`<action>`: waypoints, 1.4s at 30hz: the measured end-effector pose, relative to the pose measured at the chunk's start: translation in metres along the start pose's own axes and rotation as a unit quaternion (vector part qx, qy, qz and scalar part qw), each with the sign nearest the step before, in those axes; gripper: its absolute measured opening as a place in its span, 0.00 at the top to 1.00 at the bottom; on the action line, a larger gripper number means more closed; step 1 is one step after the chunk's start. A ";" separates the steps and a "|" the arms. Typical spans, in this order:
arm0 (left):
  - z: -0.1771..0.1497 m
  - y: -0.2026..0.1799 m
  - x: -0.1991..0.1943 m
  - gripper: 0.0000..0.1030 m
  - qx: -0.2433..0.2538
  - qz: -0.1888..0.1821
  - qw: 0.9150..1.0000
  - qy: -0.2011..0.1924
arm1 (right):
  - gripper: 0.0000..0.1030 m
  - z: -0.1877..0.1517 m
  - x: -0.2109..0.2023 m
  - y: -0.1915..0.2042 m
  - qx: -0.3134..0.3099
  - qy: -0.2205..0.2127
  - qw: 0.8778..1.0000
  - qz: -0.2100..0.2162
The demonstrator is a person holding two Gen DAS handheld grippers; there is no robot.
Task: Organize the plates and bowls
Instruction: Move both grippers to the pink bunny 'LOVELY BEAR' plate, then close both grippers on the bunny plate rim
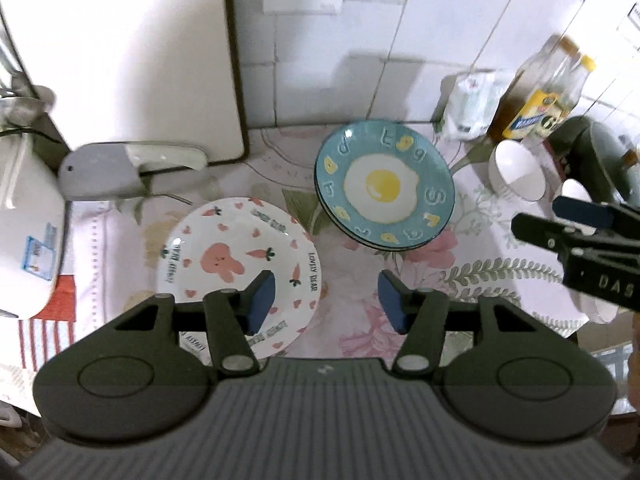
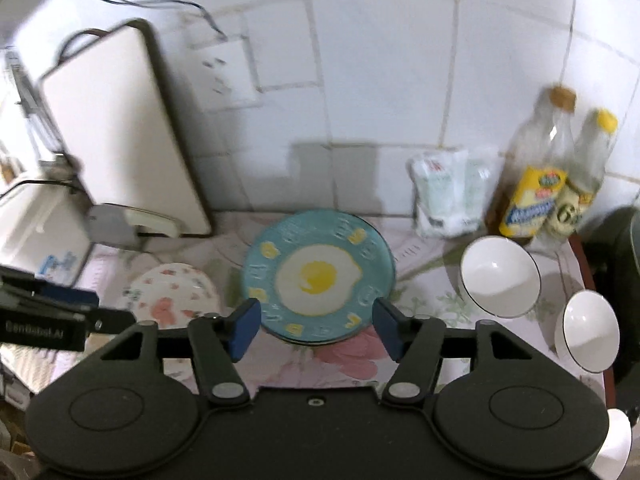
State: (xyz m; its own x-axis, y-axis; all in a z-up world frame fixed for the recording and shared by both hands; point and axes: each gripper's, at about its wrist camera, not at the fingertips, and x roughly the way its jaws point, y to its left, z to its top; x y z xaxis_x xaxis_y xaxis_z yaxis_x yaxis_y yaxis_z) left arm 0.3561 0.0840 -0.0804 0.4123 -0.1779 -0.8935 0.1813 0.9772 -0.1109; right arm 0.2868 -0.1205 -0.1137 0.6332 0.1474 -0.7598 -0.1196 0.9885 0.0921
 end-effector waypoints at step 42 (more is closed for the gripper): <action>-0.124 0.149 0.087 0.22 -0.079 0.093 0.988 -0.093 | 0.20 -0.080 0.151 0.070 0.014 -0.055 0.986 0.155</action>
State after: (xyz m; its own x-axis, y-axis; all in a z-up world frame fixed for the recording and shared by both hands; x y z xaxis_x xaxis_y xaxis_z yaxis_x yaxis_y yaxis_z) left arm 0.3083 0.2282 -0.2289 0.5851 0.0019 -0.8110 -0.0488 0.9983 -0.0328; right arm 0.3126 -0.0313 -0.2736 0.6487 0.4432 -0.6187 -0.3001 0.8960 0.3272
